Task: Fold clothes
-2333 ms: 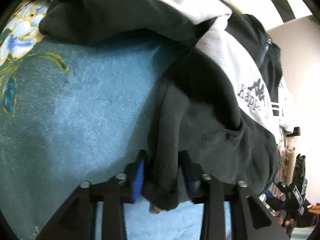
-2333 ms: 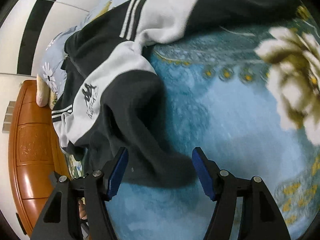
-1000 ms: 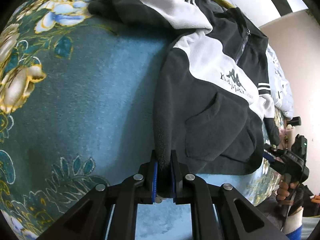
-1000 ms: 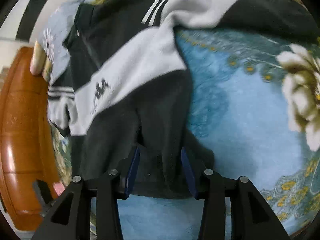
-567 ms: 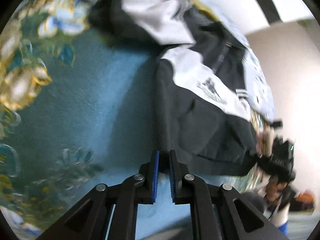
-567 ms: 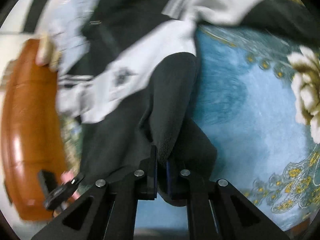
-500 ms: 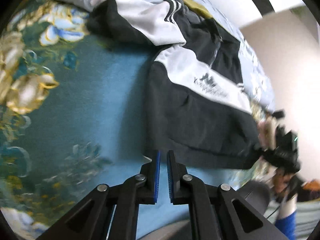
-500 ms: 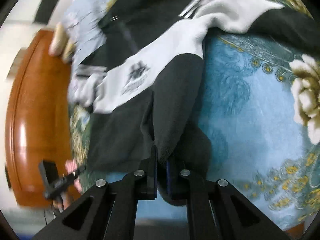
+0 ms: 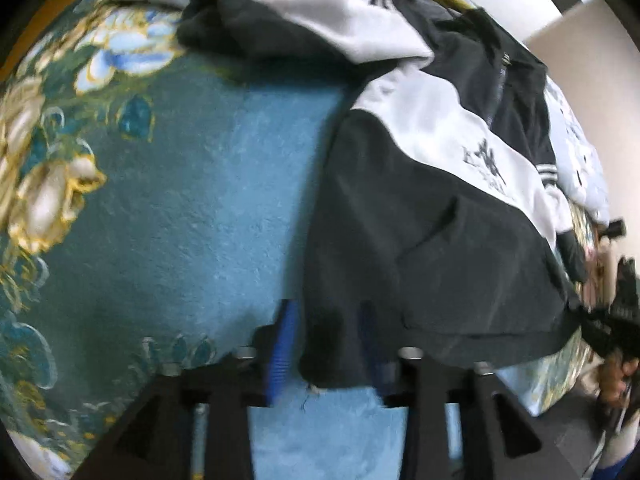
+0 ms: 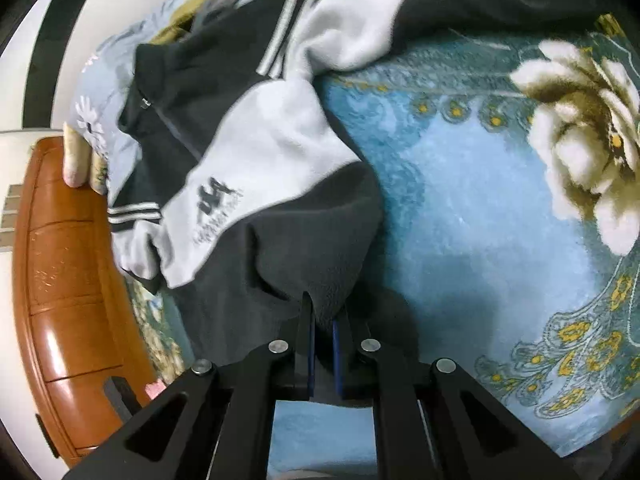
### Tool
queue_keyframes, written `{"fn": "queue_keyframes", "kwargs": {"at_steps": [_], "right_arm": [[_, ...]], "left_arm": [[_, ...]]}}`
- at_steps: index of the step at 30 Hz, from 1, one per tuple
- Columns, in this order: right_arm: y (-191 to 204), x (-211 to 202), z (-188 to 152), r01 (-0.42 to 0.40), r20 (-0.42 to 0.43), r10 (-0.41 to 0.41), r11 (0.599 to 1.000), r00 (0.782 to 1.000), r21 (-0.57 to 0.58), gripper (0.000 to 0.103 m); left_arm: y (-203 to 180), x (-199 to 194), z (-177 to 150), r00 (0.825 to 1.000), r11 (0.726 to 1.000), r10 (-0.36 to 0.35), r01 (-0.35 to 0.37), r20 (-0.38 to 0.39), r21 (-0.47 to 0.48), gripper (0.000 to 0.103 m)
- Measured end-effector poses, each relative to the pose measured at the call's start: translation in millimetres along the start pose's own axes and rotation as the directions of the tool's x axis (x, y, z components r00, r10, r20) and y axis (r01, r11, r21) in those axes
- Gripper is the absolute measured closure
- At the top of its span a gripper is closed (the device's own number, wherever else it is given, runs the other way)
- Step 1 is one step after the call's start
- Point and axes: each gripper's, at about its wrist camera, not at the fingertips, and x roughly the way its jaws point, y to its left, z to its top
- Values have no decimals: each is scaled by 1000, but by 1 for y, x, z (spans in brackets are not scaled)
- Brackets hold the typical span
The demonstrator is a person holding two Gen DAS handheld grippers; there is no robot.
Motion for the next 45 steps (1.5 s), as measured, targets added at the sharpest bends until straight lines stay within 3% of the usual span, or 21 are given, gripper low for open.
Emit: {"fn": "queue_keyframes", "kwargs": {"at_steps": [3,8,10,11,12,14,15,16,20,23,26,29,32,36,38,39,40,41,43,45], "right_arm": [[-4,1,0,0,-19,0,1000,1000,-9,94],[-7,17,0,50,-76,-51,999,996,-23,88],[-10,24,1,64,-100,-66,998,993,-22,68],[-11,27,1,66,-111,-68,998,992,-22,65],[-12,30,1,68,-121,-70,997,990,-21,65],[-14,36,0,74,-157,-77,997,985,-21,65],[-11,38,-3,73,-178,-79,997,981,-40,76],[-8,40,-6,69,-200,-80,996,977,-63,95],[15,31,-12,-83,-240,45,986,970,-147,95],[20,7,12,-199,-152,184,976,971,-89,95],[12,-20,50,-298,17,298,954,954,12,96],[-1,-26,79,-317,122,301,938,946,139,96],[-11,-10,92,-267,149,235,931,960,251,96],[-17,3,94,-278,153,243,917,958,288,90],[-16,-2,92,-284,160,249,924,955,256,80],[-14,-8,91,-279,166,245,933,955,229,71],[-11,-15,92,-279,179,245,939,953,201,63],[-8,-22,93,-282,194,248,944,949,173,62],[-2,-32,93,-273,211,244,955,946,120,62],[2,-36,90,-243,209,223,967,952,73,60]], "left_arm": [[5,14,-3,1000,999,-16,15,-15,-31,53],[-3,24,-10,999,999,-32,32,-44,3,57],[-6,24,-12,999,999,-12,14,-47,34,69],[-7,25,-13,999,999,6,-3,-50,51,74],[-7,24,-13,998,998,20,-16,-53,64,86],[-7,17,-13,998,997,-3,9,-70,73,92],[-6,12,-12,996,997,-31,36,-80,68,93],[-6,5,-9,994,996,-68,73,-81,59,93],[-11,-24,20,982,981,-185,186,-35,48,93],[-21,-32,67,976,976,-217,216,33,38,93],[-41,-30,119,969,975,-221,216,107,53,93],[-59,-10,166,972,983,-182,176,146,49,93],[-62,23,196,984,987,-148,153,100,-40,93],[-60,44,209,986,981,-158,163,61,-101,90],[-56,39,205,977,974,-203,209,66,-93,79],[-55,36,203,972,968,-227,232,67,-91,66],[-52,31,199,965,962,-250,256,75,-92,59],[-50,24,194,958,955,-273,281,90,-95,49],[-52,14,187,951,952,-286,296,116,-81,44],[-55,10,180,957,963,-258,266,131,-48,43]]}}
